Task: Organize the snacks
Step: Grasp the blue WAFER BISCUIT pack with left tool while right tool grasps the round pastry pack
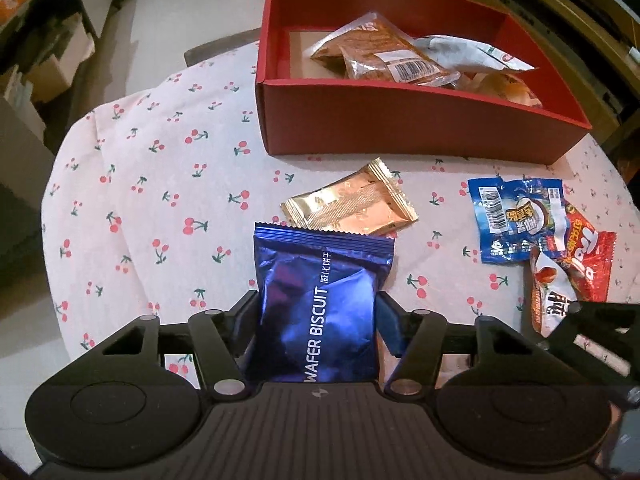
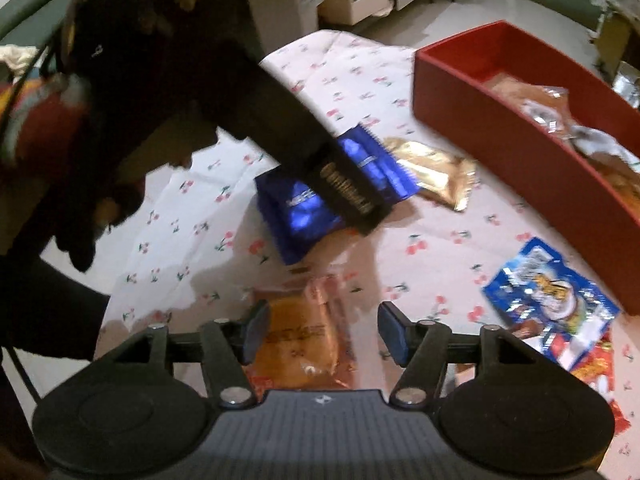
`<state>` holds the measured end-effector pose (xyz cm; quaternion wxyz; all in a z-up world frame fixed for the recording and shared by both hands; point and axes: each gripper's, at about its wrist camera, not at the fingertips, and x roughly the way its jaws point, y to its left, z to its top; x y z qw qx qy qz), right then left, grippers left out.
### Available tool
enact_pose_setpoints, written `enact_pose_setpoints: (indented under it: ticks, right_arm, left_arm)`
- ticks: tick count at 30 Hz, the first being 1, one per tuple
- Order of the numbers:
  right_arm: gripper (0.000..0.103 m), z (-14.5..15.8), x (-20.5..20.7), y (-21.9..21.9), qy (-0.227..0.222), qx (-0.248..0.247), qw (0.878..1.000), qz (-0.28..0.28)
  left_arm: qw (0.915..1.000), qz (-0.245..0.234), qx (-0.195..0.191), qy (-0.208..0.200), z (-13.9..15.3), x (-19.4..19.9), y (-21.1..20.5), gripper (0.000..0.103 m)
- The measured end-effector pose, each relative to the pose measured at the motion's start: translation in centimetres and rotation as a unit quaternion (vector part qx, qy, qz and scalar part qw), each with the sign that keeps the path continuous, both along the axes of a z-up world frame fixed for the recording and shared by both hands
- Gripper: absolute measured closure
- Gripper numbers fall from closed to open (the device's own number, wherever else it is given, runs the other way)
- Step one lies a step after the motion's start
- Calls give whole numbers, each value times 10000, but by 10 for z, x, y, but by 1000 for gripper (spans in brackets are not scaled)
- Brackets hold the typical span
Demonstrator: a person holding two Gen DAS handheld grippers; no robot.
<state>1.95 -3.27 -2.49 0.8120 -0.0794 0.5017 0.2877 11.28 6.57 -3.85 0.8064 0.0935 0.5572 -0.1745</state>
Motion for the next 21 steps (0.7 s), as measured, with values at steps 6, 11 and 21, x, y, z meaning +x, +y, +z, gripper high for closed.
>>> enact_pose_setpoints:
  ticks: [6, 11, 21]
  right_arm:
    - [21, 5, -7, 4, 50, 132, 9997, 181]
    - [20, 4, -5, 7, 123, 169, 9995, 245]
    - [29, -10, -14, 17, -210, -407, 9987, 244]
  left_arm:
    - [9999, -10, -15, 117, -7, 4, -4, 34]
    - [9999, -26, -23, 102, -8, 6, -7, 28]
    - [9996, -150, 211, 79, -16, 3, -17, 13]
